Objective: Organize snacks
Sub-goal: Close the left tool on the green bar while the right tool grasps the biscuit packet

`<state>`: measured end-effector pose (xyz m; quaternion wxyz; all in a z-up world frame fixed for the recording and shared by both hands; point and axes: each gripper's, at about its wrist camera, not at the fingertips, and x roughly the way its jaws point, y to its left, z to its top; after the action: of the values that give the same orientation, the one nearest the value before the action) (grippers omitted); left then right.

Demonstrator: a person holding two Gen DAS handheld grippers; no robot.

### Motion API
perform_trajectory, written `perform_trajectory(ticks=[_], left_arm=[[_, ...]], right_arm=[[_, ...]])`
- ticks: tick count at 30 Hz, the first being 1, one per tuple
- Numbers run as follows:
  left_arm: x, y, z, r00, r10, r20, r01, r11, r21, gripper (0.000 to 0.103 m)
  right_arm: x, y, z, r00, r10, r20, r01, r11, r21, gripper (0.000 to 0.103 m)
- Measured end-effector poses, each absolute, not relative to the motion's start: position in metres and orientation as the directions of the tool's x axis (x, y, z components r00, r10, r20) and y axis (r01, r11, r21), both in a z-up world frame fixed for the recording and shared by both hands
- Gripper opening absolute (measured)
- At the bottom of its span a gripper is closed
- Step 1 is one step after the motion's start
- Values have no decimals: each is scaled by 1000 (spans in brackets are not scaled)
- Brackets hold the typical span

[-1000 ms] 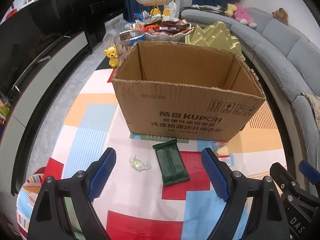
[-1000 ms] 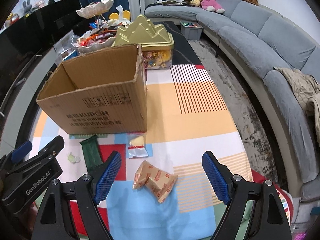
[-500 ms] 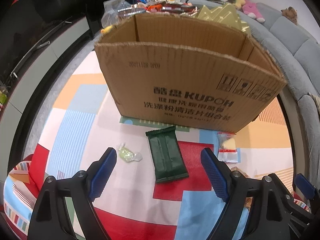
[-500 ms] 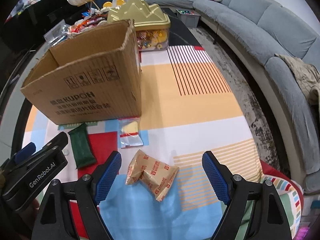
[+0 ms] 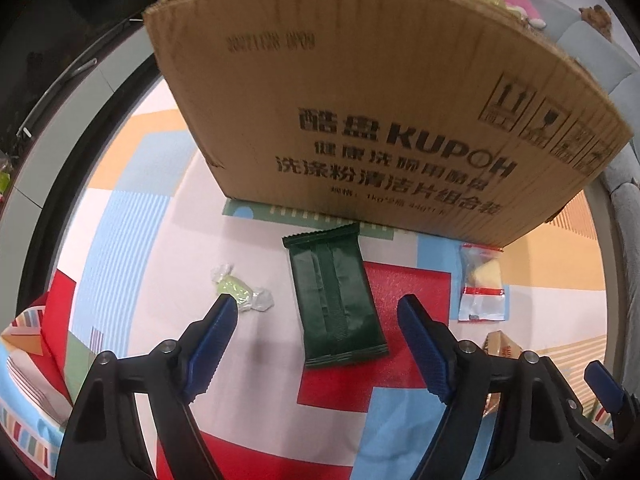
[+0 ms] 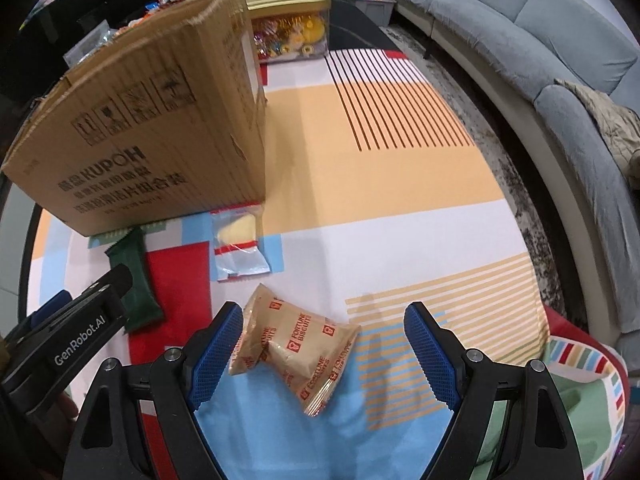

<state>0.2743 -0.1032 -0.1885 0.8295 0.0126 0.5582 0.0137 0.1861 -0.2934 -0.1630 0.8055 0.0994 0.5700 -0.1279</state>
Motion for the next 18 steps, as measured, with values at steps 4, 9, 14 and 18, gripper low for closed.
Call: perform_trajectory(ticks=[4, 9, 14, 18], left_arm=[[276, -105, -198, 361, 45, -932, -3, 999, 47, 80], [278, -106, -210, 337, 44, -940, -3, 999, 46, 76], [281, -104, -222, 310, 42, -950, -7, 999, 42, 71], [282, -99, -228, 307, 35, -951, -10, 999, 33, 68]], right_arm=[[186, -296, -171, 301, -86, -950, 327, 945, 18, 84], [187, -298, -181, 283, -79, -956, 326, 945, 18, 84], [189, -296, -191, 257, -74, -964, 320, 947, 13, 84], [189, -295, -197, 243, -74, -967, 321, 947, 8, 84]])
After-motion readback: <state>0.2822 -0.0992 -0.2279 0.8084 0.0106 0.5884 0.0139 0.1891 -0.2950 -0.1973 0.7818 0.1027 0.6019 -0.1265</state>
